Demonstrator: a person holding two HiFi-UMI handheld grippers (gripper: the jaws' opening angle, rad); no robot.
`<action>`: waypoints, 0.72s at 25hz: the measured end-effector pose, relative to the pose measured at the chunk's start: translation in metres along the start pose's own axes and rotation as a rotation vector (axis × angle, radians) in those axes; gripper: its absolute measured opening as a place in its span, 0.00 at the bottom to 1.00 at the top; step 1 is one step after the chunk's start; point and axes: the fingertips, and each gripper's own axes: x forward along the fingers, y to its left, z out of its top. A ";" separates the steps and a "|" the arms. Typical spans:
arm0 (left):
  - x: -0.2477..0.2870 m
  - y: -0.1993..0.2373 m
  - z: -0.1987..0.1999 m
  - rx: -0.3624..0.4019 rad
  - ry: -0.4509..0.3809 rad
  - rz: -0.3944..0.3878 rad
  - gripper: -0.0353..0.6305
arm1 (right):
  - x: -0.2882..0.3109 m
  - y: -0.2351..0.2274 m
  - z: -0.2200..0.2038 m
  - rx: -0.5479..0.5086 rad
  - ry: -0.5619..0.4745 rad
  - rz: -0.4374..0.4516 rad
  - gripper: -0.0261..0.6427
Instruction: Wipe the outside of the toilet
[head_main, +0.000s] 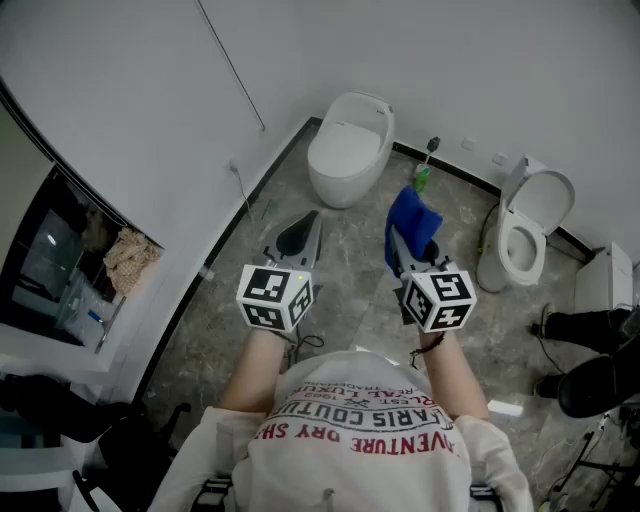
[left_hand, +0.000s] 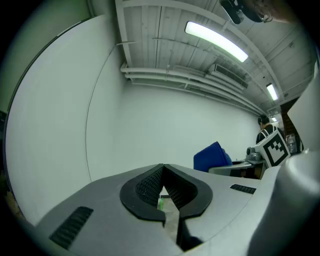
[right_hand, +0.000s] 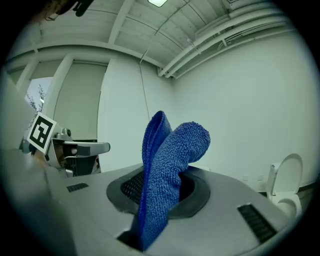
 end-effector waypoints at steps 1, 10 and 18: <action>0.003 -0.003 0.000 0.000 0.004 -0.003 0.06 | -0.001 -0.004 -0.001 0.004 0.001 -0.001 0.15; 0.028 -0.016 -0.010 -0.008 0.035 -0.011 0.06 | -0.001 -0.031 -0.013 0.032 0.021 -0.011 0.15; 0.060 -0.033 -0.036 -0.054 0.070 0.007 0.06 | -0.005 -0.084 -0.040 0.079 0.072 -0.030 0.15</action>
